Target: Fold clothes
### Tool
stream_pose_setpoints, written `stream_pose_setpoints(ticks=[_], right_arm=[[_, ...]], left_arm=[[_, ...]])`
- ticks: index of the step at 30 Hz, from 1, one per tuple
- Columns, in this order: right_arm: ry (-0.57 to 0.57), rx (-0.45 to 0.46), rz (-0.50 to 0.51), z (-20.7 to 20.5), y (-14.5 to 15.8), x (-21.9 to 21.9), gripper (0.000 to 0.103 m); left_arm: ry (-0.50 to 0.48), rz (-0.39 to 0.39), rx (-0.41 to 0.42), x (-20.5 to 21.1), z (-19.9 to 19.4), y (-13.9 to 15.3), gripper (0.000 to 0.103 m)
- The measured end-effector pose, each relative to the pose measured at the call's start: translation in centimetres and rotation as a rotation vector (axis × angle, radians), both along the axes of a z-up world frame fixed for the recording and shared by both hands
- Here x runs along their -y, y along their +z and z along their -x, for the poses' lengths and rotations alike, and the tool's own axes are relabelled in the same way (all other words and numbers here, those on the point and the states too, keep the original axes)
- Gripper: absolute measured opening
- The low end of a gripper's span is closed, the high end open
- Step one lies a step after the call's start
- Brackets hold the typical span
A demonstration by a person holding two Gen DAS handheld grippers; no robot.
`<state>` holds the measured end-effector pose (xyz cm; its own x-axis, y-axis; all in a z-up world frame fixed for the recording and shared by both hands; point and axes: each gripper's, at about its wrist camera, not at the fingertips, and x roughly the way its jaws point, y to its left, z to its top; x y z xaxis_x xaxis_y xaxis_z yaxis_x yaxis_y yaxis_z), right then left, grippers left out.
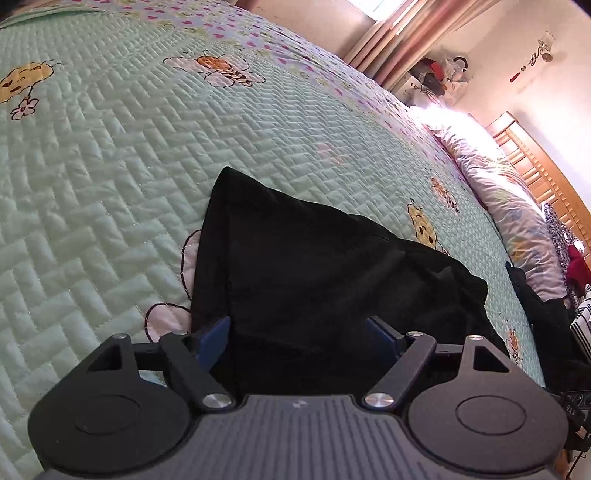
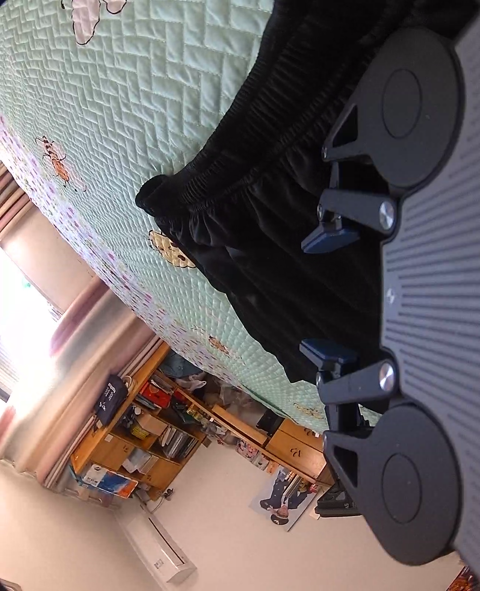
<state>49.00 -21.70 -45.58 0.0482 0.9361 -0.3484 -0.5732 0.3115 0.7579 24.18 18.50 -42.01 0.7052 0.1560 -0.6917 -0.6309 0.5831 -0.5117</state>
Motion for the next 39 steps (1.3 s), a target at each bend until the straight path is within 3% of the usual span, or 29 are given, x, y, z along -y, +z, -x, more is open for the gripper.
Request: stream_pose_setpoints(ticks=[3,5,7,10,17,18,20,25,29,39], right_arm=[[-0.001,0.005,0.002,0.1,-0.2,0.0,0.054],[0.000,0.007,0.002,0.1,-0.2,0.0,0.054],[0.000,0.006,0.005,0.1,-0.3,-0.1,0.054],[0.002,0.007,0.008,0.2,-0.5,-0.1,0.054],[0.007,0.011,0.011,0.2,-0.7,0.1,0.054],[0.007,0.011,0.011,0.2,-0.7,0.0,0.054],[0.007,0.012,0.012,0.3,-0.7,0.0,0.054],[0.006,0.010,0.015,0.4,-0.8,0.1,0.054],[0.006,0.007,0.019,0.4,-0.8,0.2,0.054],[0.006,0.018,0.025,0.6,-0.7,0.3,0.054]], left_arm=[[0.006,-0.002,-0.005,0.0,0.0,0.0,0.069],[0.009,-0.002,-0.014,-0.1,-0.1,-0.2,0.053],[0.017,-0.001,-0.041,-0.2,-0.1,-0.3,0.043],[0.046,0.018,-0.043,-0.5,0.3,-0.5,0.043],[0.079,0.018,-0.043,-0.2,0.9,0.1,0.055],[0.078,0.017,-0.044,-0.2,1.0,0.1,0.053],[0.075,0.017,-0.058,-0.4,1.0,-0.2,0.036],[0.083,0.038,-0.054,-0.9,1.4,-0.6,0.024],[0.072,-0.004,-0.092,-0.5,1.1,-0.6,0.003],[0.112,-0.178,-0.178,0.3,1.8,1.2,0.001]])
